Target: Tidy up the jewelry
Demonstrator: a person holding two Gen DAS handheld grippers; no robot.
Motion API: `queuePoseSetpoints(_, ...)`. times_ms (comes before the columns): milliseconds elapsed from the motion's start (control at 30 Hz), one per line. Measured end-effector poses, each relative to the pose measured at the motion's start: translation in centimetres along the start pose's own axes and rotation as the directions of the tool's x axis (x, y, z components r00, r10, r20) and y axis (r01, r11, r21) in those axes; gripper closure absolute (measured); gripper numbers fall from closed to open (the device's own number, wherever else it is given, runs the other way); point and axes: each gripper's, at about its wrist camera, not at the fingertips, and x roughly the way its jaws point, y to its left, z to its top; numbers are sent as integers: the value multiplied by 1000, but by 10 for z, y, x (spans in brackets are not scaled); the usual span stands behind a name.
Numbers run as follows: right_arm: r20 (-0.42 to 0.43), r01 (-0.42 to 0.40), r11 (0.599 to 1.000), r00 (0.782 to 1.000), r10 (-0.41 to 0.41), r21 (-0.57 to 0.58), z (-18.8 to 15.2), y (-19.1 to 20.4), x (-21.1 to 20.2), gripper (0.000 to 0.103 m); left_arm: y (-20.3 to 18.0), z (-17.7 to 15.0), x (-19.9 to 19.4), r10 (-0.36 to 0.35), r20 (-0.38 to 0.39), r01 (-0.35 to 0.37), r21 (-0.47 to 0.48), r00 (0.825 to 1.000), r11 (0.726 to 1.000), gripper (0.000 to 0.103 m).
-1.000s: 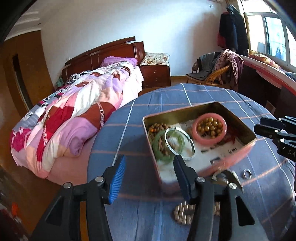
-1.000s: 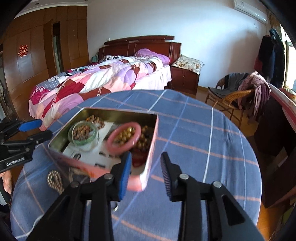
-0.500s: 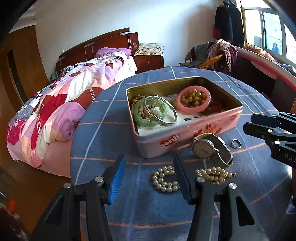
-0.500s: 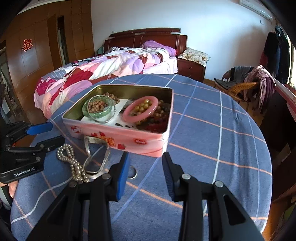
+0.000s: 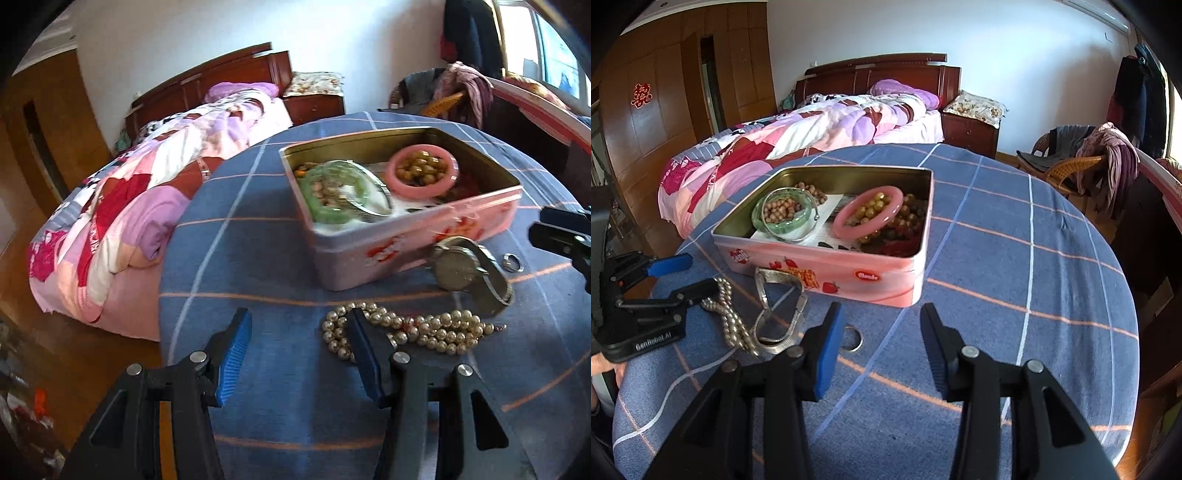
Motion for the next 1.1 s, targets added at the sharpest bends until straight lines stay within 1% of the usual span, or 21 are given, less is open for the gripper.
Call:
queuePoseSetpoints(33,0,-1,1000,1000,1,3,0,-1,0,58,4,0,0,-6,-1,6,-15,1000,1000,49)
queuePoseSetpoints(133,6,-7,999,1000,7,31,0,-6,-2,58,9,0,0,6,2,-6,-21,1000,1000,49)
queuePoseSetpoints(200,9,-4,999,1000,3,55,0,-10,-2,58,14,-1,1,7,2,-7,-44,1000,999,49)
queuePoseSetpoints(267,7,-5,998,1000,5,68,0,-12,-2,58,16,0,1,-2,4,2,-59,1000,998,49)
queuePoseSetpoints(467,8,1,998,1000,-2,56,1,-10,-2,56,8,-2,2,-27,14,27,-33,1000,999,49)
queuePoseSetpoints(500,9,1,998,1000,-2,57,1,-10,-2,55,5,-2,1,-33,18,33,-24,999,999,55)
queuePoseSetpoints(533,10,0,998,1000,-1,60,0,-11,-3,54,2,-2,0,-36,23,36,-8,999,999,57)
queuePoseSetpoints(567,10,0,998,1000,-1,62,0,-11,-3,54,-2,-2,-1,-34,26,33,11,999,999,66)
queuePoseSetpoints(600,12,0,998,1000,-1,63,0,-11,-3,54,-6,-2,-2,-58,23,58,28,998,998,85)
queuePoseSetpoints(633,14,1,998,1000,-2,64,0,-11,-4,54,-7,-3,-1,-94,14,94,26,995,995,92)
queuePoseSetpoints(700,22,0,997,1000,-1,75,0,-14,-5,54,-11,-3,-3,-95,20,94,37,995,995,93)
queuePoseSetpoints(733,26,-3,997,1000,1,83,0,-15,-5,54,-11,-3,-4,-106,22,106,40,994,994,94)
queuePoseSetpoints(767,32,-7,995,999,4,103,0,-19,-6,54,-8,-2,-6,-128,28,127,26,991,992,103)
queuePoseSetpoints(833,40,-7,990,999,1,143,0,-27,-7,54,-2,0,-9,-151,29,151,-4,988,989,103)
queuePoseSetpoints(933,49,1,981,999,-11,194,0,-36,-9,54,7,2,-12,-158,35,159,-26,987,987,103)
queuePoseSetpoints(1000,47,0,978,999,-10,208,0,-39,-9,54,14,5,-14,-172,44,174,-49,984,984,103)
queuePoseSetpoints(1100,48,10,977,999,-20,214,1,-39,-10,54,21,7,-20,-152,78,158,-75,985,985,103)
